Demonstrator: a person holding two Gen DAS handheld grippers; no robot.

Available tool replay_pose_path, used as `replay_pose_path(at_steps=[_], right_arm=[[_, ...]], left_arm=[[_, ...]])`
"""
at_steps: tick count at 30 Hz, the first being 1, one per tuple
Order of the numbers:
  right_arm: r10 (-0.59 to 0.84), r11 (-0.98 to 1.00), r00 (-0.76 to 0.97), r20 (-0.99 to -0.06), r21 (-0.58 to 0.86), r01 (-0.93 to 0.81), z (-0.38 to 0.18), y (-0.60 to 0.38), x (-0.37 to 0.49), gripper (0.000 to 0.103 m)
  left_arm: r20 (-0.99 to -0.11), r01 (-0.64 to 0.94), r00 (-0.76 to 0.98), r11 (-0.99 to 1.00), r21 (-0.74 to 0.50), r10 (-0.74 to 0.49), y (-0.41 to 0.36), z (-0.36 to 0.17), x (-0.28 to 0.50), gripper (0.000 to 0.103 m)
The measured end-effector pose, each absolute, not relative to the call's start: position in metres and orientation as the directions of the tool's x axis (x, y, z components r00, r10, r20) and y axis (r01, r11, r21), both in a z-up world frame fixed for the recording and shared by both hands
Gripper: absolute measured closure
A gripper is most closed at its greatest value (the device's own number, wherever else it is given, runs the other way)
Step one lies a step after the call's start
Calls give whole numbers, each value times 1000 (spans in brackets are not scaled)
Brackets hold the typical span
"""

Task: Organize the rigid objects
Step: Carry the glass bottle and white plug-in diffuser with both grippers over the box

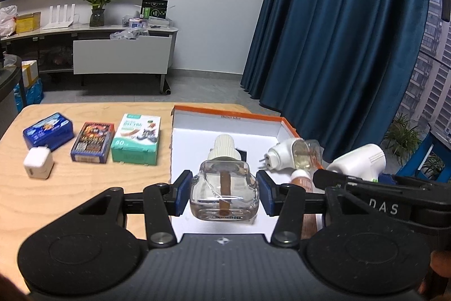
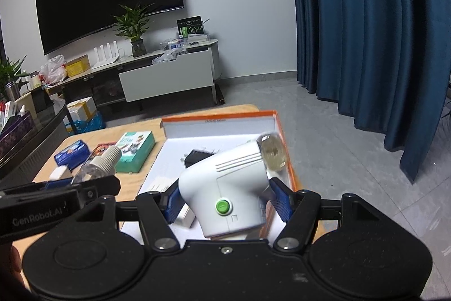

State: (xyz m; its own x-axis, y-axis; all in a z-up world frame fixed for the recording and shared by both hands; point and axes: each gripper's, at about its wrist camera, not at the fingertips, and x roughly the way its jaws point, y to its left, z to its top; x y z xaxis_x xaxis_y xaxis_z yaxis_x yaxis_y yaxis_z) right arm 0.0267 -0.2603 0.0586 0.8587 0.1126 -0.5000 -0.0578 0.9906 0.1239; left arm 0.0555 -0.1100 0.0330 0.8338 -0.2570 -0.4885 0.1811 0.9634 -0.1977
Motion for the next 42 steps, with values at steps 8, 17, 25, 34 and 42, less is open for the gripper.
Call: replay_pose_path(at_steps=[8, 17, 25, 34, 42], right_arm=[[111, 988, 864, -491, 150, -42, 78, -275, 65, 27], [118, 984, 848, -516, 175, -30, 94, -282, 110, 26], [139, 983, 818, -558, 178, -47, 90, -276, 146, 26], [146, 984, 784, -603, 173, -51, 78, -270, 175, 26], [148, 985, 754, -639, 167, -51, 68, -267, 197, 26]], left_arm=[[-501, 202, 820, 959, -198, -276, -116, 44, 83, 53], [-509, 241, 802, 950, -200, -311, -129, 56, 111, 53], [-537, 245, 780, 946, -211, -321, -134, 51, 129, 53], [-571, 235, 758, 949, -210, -314, -138, 44, 142, 53], [-595, 237, 740, 950, -205, -313, -144, 36, 149, 53]])
